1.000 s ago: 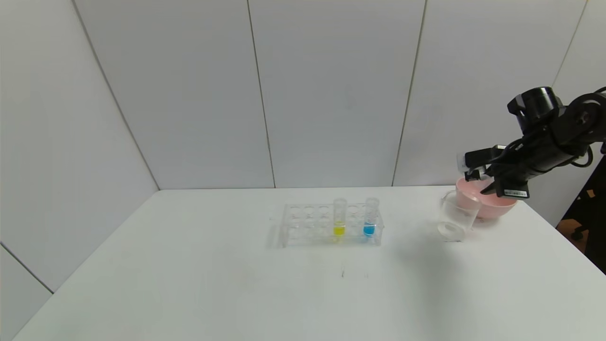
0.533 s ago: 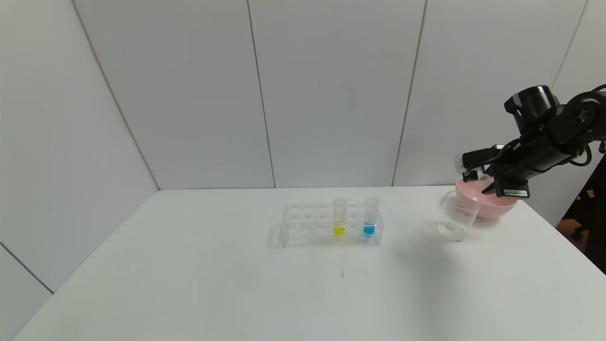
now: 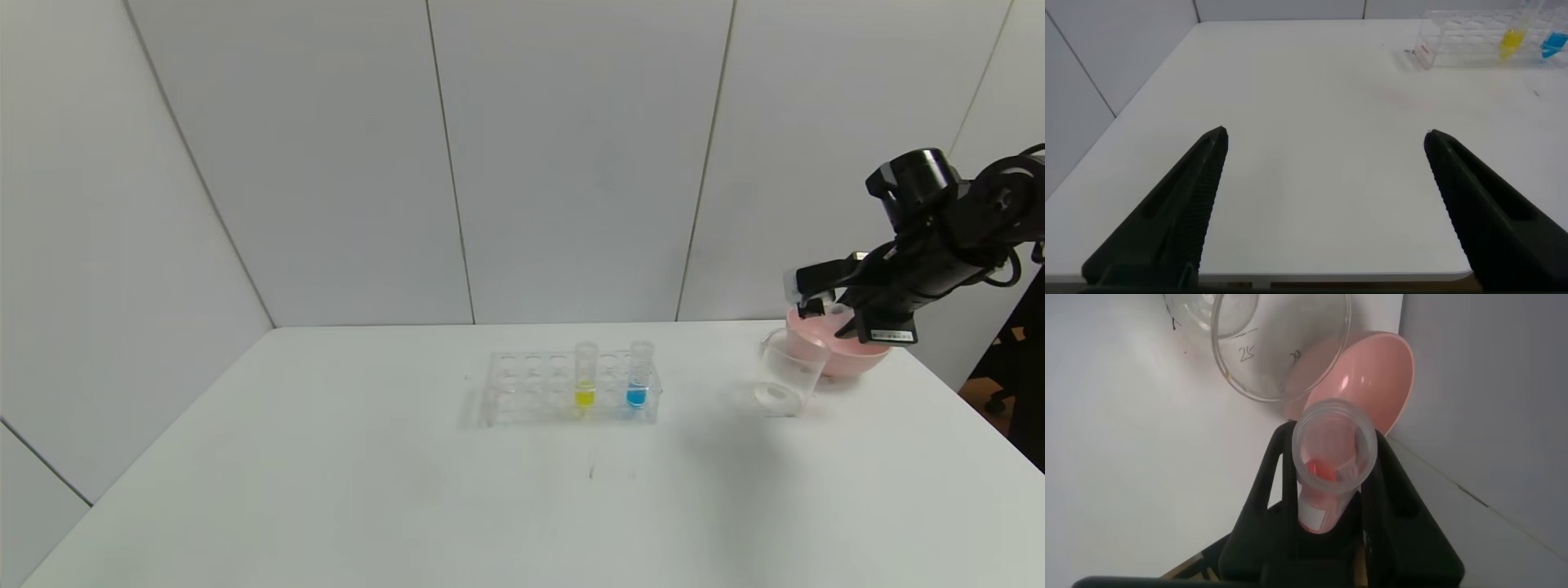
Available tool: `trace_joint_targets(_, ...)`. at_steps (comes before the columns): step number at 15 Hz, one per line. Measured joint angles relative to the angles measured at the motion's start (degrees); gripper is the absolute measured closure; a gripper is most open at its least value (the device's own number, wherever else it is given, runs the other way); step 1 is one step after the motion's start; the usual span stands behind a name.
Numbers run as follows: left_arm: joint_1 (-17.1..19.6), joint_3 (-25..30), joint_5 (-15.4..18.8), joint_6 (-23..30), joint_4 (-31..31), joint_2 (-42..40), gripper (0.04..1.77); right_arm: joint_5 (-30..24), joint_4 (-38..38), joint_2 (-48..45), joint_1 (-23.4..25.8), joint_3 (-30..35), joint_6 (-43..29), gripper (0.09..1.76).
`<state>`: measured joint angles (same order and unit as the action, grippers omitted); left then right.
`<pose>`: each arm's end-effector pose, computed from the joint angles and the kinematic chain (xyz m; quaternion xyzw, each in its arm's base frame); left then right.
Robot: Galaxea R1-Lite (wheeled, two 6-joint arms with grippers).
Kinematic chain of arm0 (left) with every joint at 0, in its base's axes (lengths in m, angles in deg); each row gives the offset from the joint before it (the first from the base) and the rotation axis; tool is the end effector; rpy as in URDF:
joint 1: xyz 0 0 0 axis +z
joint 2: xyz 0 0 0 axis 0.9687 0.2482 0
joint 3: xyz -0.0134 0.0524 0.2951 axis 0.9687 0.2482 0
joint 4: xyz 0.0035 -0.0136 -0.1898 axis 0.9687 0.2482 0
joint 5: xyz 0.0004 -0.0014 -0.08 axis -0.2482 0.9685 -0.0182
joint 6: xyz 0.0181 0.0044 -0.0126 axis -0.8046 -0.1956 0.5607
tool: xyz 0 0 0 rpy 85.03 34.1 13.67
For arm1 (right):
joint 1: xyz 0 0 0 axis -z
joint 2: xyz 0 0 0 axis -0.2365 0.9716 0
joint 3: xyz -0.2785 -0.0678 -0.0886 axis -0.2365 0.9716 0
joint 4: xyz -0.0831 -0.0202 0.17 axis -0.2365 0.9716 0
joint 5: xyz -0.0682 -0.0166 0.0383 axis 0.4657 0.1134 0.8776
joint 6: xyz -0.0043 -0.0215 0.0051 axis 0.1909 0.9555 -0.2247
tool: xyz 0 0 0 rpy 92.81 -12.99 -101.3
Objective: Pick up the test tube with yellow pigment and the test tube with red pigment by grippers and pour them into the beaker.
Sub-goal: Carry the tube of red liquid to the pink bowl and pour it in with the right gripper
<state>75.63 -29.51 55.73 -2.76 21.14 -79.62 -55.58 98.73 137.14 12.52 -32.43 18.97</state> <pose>-0.0228 0.0002 0.0737 -0.0083 0.0084 0.0015 0.9999 0.3988 0.0056 0.2187 -0.6016 0.3614 0.2510 0.6667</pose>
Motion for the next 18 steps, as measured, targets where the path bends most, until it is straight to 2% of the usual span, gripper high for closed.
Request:
trace_joint_targets(2, 0.0, 0.0, 0.0, 0.0, 0.0, 0.0, 0.09, 3.0, 0.09, -0.06, -0.16, 0.09, 0.0, 1.34)
trace_joint_targets(6, 0.0, 0.0, 0.0, 0.0, 0.0, 0.0, 0.09, 4.16, 0.26, 0.05, -0.11, 0.11, -0.02, 1.34)
trace_joint_targets(8, 0.0, 0.0, 0.0, 0.0, 0.0, 0.0, 0.09, 6.78, 0.8, 0.16, -0.16, 0.11, -0.11, 1.34)
trace_joint_targets(18, 0.0, 0.0, 0.0, 0.0, 0.0, 0.0, 0.09, 8.53, 0.74, 2.23, -1.82, -1.4, -0.51, 1.34)
